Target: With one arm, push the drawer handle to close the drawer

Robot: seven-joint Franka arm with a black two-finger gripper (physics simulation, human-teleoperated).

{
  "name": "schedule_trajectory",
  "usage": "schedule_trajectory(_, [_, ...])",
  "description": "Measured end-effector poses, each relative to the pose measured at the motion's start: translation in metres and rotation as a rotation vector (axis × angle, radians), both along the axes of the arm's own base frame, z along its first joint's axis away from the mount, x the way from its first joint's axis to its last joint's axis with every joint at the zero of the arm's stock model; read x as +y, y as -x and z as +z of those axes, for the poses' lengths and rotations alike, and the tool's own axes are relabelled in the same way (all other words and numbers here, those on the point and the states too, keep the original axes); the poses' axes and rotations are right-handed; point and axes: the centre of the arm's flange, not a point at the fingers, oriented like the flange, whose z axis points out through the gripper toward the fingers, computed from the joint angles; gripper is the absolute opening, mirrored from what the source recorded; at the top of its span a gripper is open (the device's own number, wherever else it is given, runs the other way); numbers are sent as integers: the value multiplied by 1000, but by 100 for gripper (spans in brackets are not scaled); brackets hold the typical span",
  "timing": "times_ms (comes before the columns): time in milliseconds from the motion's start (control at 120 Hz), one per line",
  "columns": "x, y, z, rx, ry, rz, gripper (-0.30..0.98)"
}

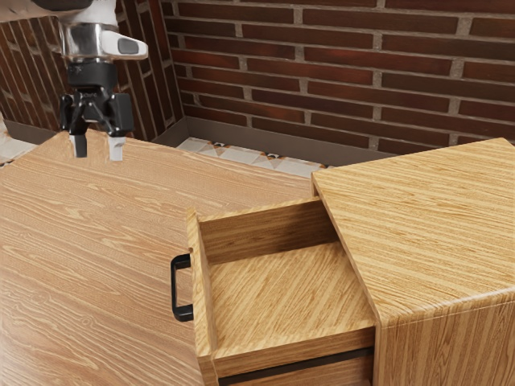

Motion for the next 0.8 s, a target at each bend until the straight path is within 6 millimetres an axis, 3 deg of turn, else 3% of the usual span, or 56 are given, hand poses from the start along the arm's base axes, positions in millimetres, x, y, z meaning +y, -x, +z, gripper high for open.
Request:
schedule_trajectory(108, [22,-27,-7,-140,-13,60,68])
schedule_trajectory(167, [31,-21,-12,-165,-18,85,67])
schedule_trajectory(217, [29,17,-12,-182,-30,79,67])
schedule_trajectory(292, [-33,102,-4,-244,-75,-63,60])
schedule_trajectory(325, [-50,137,-2,-277,-101,-106,53])
schedule_trajectory(408, [-59,205,-10,-341,-152,-149,32])
schedule_trajectory(458, [-61,224,-16,-369,-148,-203,22])
schedule_trajectory(533, [-65,221,-31,-373,-146,-253,11])
schedule_trajectory(800, [-84,147,-91,-337,-153,-325,-6])
